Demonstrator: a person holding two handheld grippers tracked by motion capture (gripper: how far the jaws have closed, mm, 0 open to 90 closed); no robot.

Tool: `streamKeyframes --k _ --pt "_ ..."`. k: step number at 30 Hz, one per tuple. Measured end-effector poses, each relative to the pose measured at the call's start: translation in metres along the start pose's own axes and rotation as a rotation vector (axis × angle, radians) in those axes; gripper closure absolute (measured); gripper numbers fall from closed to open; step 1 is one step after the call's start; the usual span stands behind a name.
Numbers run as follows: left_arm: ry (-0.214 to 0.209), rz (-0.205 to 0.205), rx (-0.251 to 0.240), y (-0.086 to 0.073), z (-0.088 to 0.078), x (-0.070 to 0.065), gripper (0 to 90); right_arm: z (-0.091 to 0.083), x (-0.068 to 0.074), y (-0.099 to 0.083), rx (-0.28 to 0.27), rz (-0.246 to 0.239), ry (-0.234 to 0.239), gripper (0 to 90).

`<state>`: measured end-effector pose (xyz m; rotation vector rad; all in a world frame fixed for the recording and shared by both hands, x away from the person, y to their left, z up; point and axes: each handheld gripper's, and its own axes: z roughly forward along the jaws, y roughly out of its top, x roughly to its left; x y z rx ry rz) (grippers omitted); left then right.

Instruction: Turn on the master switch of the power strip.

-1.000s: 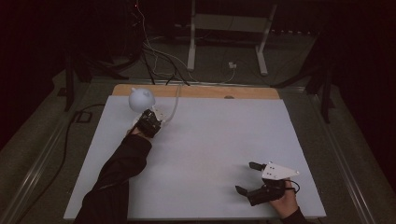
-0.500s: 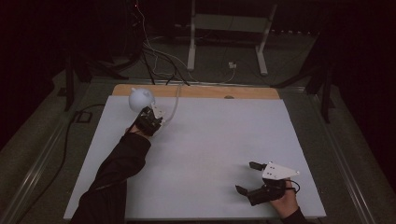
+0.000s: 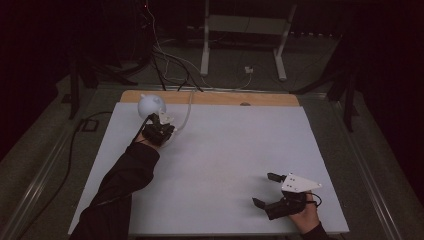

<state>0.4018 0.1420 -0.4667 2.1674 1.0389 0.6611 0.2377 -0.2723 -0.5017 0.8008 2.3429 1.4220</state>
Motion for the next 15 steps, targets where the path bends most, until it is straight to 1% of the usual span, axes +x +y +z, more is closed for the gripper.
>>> streamKeyframes --k 1,2,3,5,6,7,8,10,15 --pt "-0.005 -0.008 -0.003 0.000 -0.001 0.000 86.6 0.000 0.000 0.000 -0.001 -0.001 0.001 0.0" --pt "0.003 -0.005 0.001 0.000 -0.001 -0.001 86.6 0.000 0.000 0.000 -0.001 -0.001 0.001 0.0" --pt "0.008 -0.006 0.004 0.000 -0.002 -0.002 81.3 0.000 0.000 0.000 -0.001 -0.001 0.001 0.0" --pt "0.000 -0.012 0.014 0.000 -0.004 -0.003 79.2 0.000 0.000 0.000 -0.002 0.000 0.001 0.0" --pt "-0.006 -0.013 0.015 0.000 -0.004 -0.003 76.5 0.000 -0.001 0.000 -0.002 0.000 0.000 0.0" --pt "-0.008 -0.017 0.014 0.000 -0.005 -0.004 70.9 0.000 -0.001 0.000 -0.002 0.000 0.001 0.0" --pt "-0.016 -0.024 0.016 0.000 -0.006 -0.004 68.8 0.000 -0.001 0.000 -0.002 0.000 0.000 0.0" --pt "-0.028 -0.040 0.010 0.001 -0.008 -0.005 61.4 -0.001 0.000 0.000 -0.001 -0.001 0.000 0.0" --pt "-0.048 -0.045 0.013 0.003 -0.013 -0.007 44.8 -0.001 -0.001 0.000 -0.002 0.000 0.000 0.0"
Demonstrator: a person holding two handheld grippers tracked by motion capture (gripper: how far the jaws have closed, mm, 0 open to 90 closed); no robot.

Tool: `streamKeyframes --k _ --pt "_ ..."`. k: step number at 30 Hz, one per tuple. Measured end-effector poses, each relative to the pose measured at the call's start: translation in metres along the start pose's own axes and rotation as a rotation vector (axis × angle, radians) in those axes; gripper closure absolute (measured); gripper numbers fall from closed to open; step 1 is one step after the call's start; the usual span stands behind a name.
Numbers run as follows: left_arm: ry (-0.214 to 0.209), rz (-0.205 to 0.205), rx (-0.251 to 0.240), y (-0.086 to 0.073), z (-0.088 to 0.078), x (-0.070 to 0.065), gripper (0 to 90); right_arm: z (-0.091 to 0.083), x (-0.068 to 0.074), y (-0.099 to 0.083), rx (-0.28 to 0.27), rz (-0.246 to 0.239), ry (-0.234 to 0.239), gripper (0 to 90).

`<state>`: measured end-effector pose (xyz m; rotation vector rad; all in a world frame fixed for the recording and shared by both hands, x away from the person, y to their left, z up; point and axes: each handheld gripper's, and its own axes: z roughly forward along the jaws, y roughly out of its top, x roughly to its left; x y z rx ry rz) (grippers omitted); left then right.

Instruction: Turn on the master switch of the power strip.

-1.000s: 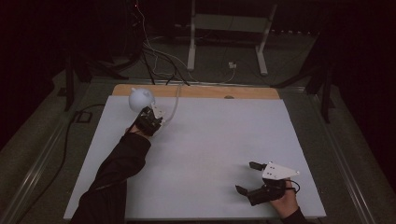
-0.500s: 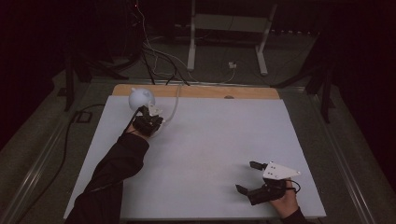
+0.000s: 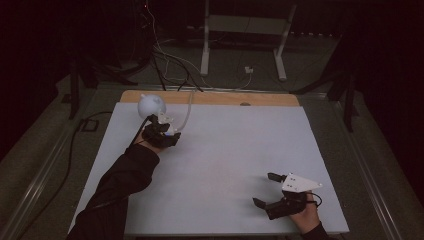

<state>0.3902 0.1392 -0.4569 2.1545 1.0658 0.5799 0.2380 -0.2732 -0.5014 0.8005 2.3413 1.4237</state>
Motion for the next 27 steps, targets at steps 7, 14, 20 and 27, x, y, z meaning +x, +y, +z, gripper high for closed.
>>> streamKeyframes --k 7,14,20,27 --pt "-0.067 -0.019 0.004 -0.001 -0.008 -0.001 16.0 0.000 0.000 0.000 0.002 -0.002 0.000 0.0" --pt "-0.131 -0.025 -0.001 -0.002 -0.017 -0.004 1.7 0.000 0.000 0.000 0.000 -0.002 0.001 0.0" --pt "-0.226 -0.048 -0.004 -0.003 -0.025 -0.006 0.2 0.001 0.000 0.000 0.001 -0.001 0.005 0.0" --pt "-0.292 -0.041 -0.024 -0.008 -0.036 -0.005 0.0 0.000 0.000 0.000 0.000 -0.001 0.006 0.0"
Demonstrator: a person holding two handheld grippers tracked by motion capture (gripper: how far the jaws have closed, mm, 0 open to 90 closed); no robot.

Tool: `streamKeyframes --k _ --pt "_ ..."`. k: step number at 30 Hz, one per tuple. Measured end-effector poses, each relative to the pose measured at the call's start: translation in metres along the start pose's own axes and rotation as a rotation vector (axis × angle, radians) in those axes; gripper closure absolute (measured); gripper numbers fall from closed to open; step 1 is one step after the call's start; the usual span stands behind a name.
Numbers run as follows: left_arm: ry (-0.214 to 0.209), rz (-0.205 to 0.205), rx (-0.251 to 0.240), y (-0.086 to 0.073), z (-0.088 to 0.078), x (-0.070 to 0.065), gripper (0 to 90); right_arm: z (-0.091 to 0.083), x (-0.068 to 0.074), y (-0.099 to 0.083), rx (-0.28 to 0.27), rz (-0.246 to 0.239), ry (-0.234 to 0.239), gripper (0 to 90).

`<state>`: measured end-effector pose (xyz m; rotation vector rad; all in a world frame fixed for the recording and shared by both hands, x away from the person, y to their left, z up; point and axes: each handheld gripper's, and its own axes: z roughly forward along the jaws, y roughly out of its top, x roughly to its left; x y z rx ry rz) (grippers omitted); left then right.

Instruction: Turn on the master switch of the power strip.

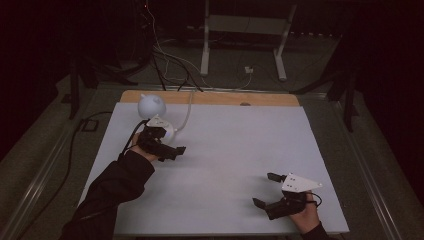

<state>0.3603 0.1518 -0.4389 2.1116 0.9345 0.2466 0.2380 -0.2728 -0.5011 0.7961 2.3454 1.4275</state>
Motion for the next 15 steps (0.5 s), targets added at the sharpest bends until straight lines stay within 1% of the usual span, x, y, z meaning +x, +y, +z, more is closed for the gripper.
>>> streamKeyframes --k 2,3,5,7,11,13,15 --pt "-0.011 0.017 0.006 -0.003 -0.003 -0.002 0.0 0.000 0.000 0.000 0.001 -0.001 0.000 0.0" --pt "-0.011 0.021 0.008 -0.003 -0.004 -0.002 0.0 0.000 0.000 0.000 0.001 -0.001 0.000 0.0" --pt "-0.026 0.025 0.009 -0.006 -0.006 -0.003 0.0 0.000 0.000 0.000 0.001 -0.001 0.000 0.0" --pt "-0.027 0.042 0.013 -0.008 -0.009 -0.004 0.0 0.000 0.000 0.000 0.002 0.000 0.000 0.0" --pt "-0.061 0.045 0.014 -0.016 -0.015 -0.005 0.0 0.000 0.001 0.000 0.001 -0.001 -0.001 0.0" --pt "-0.052 0.053 0.016 -0.019 -0.016 -0.006 0.0 0.000 0.001 0.000 0.002 -0.001 -0.001 0.0" --pt "-0.063 0.053 0.017 -0.023 -0.018 -0.006 0.0 0.001 0.001 0.000 0.003 -0.003 0.000 0.0"
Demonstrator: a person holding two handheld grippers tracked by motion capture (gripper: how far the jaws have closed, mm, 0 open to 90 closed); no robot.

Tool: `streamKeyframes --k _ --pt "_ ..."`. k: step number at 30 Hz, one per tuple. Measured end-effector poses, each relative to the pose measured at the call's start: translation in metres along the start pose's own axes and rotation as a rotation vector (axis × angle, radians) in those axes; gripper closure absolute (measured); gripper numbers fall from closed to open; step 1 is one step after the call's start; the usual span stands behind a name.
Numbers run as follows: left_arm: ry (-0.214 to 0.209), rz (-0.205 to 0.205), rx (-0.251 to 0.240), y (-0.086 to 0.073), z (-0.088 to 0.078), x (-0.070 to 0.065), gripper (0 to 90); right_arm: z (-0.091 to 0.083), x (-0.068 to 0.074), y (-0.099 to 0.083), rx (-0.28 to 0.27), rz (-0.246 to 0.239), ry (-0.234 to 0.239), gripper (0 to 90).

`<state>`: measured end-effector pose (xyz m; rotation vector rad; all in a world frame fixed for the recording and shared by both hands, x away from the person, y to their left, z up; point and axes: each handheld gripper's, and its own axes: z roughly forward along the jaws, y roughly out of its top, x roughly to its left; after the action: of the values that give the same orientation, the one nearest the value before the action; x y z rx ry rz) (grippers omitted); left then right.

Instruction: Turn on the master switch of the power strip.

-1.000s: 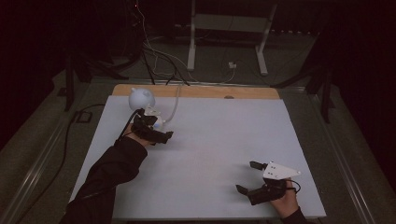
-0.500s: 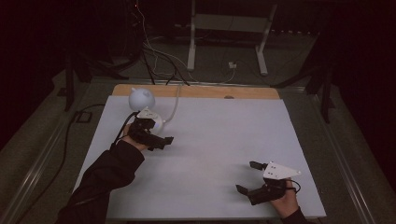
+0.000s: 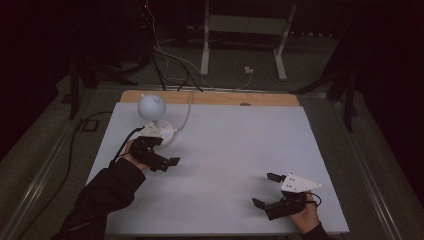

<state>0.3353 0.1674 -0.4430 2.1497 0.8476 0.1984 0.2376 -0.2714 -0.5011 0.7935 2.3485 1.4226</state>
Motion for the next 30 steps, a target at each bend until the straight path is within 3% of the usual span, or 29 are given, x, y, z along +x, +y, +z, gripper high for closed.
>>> streamKeyframes --k 2,15,22,30 --pt "0.003 0.012 0.003 -0.004 -0.002 -0.002 0.0 0.000 0.000 0.000 0.002 -0.002 -0.002 0.0" --pt "0.010 -0.004 0.004 -0.035 -0.011 -0.005 0.1 0.000 0.000 0.000 0.004 -0.002 -0.004 0.0" --pt "0.005 -0.006 -0.031 -0.057 -0.017 -0.004 0.1 0.001 0.001 0.000 0.007 -0.003 -0.005 0.0" --pt "0.008 0.001 -0.024 -0.077 -0.021 -0.009 0.1 0.001 0.001 0.000 0.008 -0.003 -0.005 0.0"
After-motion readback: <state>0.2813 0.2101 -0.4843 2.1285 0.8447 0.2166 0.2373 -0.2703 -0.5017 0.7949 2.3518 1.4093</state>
